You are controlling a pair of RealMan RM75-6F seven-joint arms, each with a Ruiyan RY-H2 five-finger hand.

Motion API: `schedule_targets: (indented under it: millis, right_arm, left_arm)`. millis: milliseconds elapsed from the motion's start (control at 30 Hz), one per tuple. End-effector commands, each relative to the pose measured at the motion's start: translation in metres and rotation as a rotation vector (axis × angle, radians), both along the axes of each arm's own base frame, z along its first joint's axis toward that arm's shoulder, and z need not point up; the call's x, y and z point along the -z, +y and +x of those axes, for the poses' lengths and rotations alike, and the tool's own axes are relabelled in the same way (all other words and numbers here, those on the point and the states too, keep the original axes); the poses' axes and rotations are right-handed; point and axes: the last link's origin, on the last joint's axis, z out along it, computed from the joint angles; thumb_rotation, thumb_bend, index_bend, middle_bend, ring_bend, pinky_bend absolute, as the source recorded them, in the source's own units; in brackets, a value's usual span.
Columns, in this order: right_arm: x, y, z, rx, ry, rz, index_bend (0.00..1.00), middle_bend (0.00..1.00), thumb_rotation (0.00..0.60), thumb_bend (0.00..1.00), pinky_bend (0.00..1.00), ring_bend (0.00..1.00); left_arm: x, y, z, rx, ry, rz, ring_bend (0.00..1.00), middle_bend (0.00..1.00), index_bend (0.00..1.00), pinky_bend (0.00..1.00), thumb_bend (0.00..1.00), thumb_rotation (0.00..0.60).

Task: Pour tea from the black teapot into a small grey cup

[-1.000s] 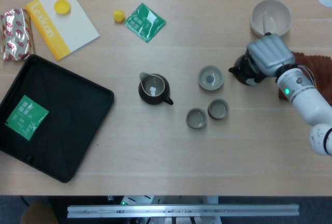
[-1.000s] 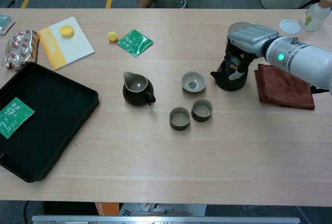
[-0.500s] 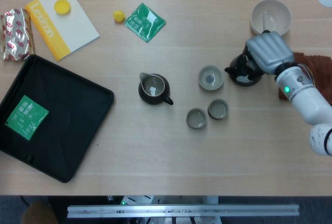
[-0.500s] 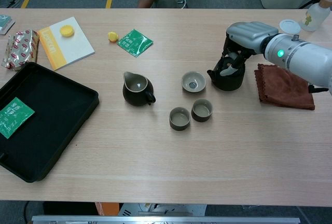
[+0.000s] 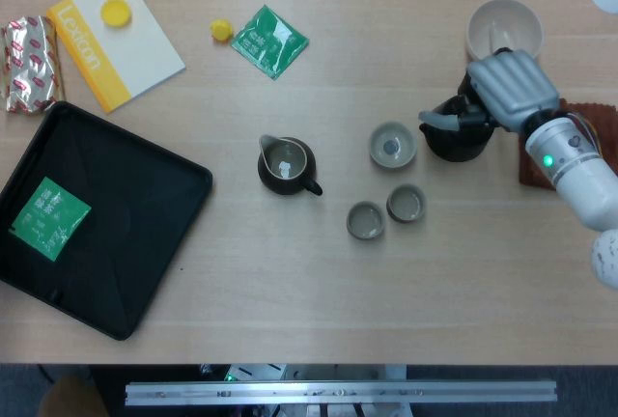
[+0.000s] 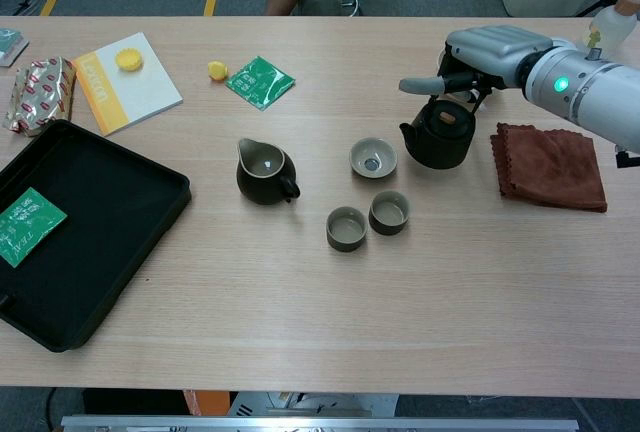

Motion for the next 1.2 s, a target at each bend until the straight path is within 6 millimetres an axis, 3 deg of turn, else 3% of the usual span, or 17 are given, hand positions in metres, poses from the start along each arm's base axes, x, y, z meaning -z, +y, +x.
schedule_targets:
  millis: [33, 267, 333, 533, 633, 767, 933, 1200]
  right_arm:
    - [-0.004, -0.002, 0.004, -0.012, -0.007, -0.008, 0.90, 0.84, 0.045, 0.04, 0.29, 0.81]
    - [-0.017, -0.007, 0.019, -0.073, 0.012, -0.050, 0.90, 0.84, 0.059, 0.36, 0.29, 0.81]
    - [-0.021, -0.008, 0.024, -0.087, 0.017, -0.060, 0.90, 0.84, 0.080, 0.40, 0.29, 0.81]
    - [-0.026, -0.009, 0.032, -0.112, 0.042, -0.074, 0.91, 0.84, 0.111, 0.42, 0.29, 0.82]
    - [-0.027, -0.010, 0.036, -0.121, 0.050, -0.081, 0.91, 0.84, 0.143, 0.50, 0.29, 0.82]
    - [-0.029, -0.012, 0.041, -0.141, 0.055, -0.092, 0.90, 0.84, 0.165, 0.52, 0.29, 0.82]
    - [-0.032, -0.014, 0.049, -0.180, 0.084, -0.107, 0.91, 0.84, 0.244, 0.56, 0.29, 0.82]
    - [-0.034, -0.012, 0.062, -0.242, 0.112, -0.118, 0.90, 0.84, 0.321, 0.61, 0.29, 0.81]
  left_arm:
    - [0.000, 0.000, 0.001, 0.002, 0.001, 0.001, 0.19, 0.22, 0.19, 0.19, 0.27, 0.600]
    - [-0.001, -0.001, 0.001, 0.003, -0.001, 0.000, 0.19, 0.22, 0.19, 0.19, 0.27, 0.600]
    - [-0.001, -0.001, 0.001, 0.002, -0.002, 0.001, 0.19, 0.22, 0.19, 0.19, 0.27, 0.600]
    - [-0.002, -0.002, 0.000, 0.003, -0.008, 0.005, 0.19, 0.22, 0.19, 0.19, 0.27, 0.600]
    - [-0.002, -0.003, -0.001, 0.001, -0.009, 0.004, 0.19, 0.22, 0.19, 0.19, 0.27, 0.600]
    - [-0.002, -0.003, -0.001, 0.001, -0.010, 0.001, 0.19, 0.22, 0.19, 0.19, 0.27, 0.600]
    - [-0.003, -0.003, -0.001, 0.004, -0.013, 0.004, 0.19, 0.22, 0.19, 0.19, 0.27, 0.600]
    - [-0.003, -0.004, 0.000, 0.013, -0.020, 0.008, 0.19, 0.22, 0.19, 0.19, 0.27, 0.600]
